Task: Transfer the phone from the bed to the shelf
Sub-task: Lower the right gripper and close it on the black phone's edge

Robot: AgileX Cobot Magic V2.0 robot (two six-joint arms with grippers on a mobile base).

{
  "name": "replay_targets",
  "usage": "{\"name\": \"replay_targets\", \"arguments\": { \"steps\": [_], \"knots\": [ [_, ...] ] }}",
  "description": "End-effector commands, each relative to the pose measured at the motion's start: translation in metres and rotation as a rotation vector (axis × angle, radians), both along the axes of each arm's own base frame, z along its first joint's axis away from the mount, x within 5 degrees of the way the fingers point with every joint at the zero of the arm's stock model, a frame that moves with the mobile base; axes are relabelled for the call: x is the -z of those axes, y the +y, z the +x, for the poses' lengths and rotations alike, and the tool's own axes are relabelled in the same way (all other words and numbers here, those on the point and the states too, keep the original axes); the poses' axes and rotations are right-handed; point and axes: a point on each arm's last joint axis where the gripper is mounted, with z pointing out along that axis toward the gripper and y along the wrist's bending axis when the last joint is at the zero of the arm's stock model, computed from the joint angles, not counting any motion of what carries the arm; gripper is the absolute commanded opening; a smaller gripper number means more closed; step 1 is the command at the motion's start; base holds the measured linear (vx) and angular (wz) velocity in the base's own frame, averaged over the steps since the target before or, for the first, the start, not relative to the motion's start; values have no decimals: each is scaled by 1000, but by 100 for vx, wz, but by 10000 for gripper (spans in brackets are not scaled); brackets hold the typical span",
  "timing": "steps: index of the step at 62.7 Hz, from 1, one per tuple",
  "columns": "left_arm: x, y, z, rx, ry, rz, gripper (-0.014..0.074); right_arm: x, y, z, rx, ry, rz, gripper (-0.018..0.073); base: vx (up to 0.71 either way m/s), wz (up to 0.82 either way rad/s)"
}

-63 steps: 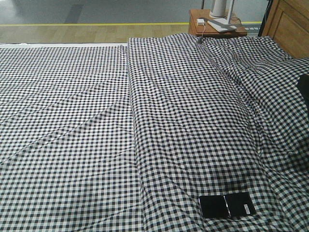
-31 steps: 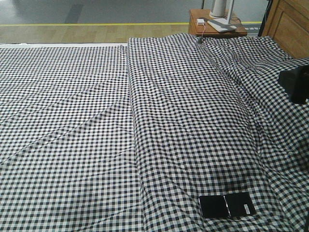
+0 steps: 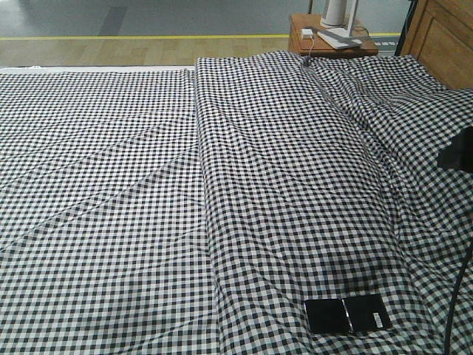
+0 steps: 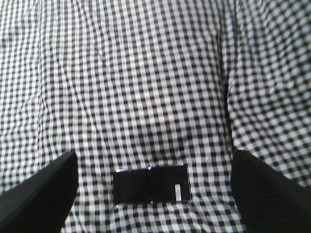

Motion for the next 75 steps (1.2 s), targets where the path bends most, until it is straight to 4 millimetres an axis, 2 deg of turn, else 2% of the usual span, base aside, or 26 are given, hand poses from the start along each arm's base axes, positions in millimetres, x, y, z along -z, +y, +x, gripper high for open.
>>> {"name": "replay_targets", "arguments": {
  "steps": [1,12,20,32,51,64,75],
  "knots": [
    [-7,1,0,-8,-82,-9,1,-4,-14,5,-10,-48,22,595,0,0],
    [-7,1,0,-8,-82,-9,1,39,-37,15,-94,74,76,595,0,0],
    [-7,1,0,-8,-82,-9,1,74,-45,23,-144,162,124,595,0,0],
    [-7,1,0,-8,-82,-9,1,128,-50,33,-211,271,189,595,0,0],
    [-7,1,0,-8,-82,-9,1,208,-49,45,-301,341,316,595,0,0],
    [-7,1,0,-8,-82,-9,1,248,-50,50,-331,382,369,595,0,0],
    [-7,1,0,-8,-82,-9,1,271,-51,53,-338,411,397,595,0,0]
  ]
}}
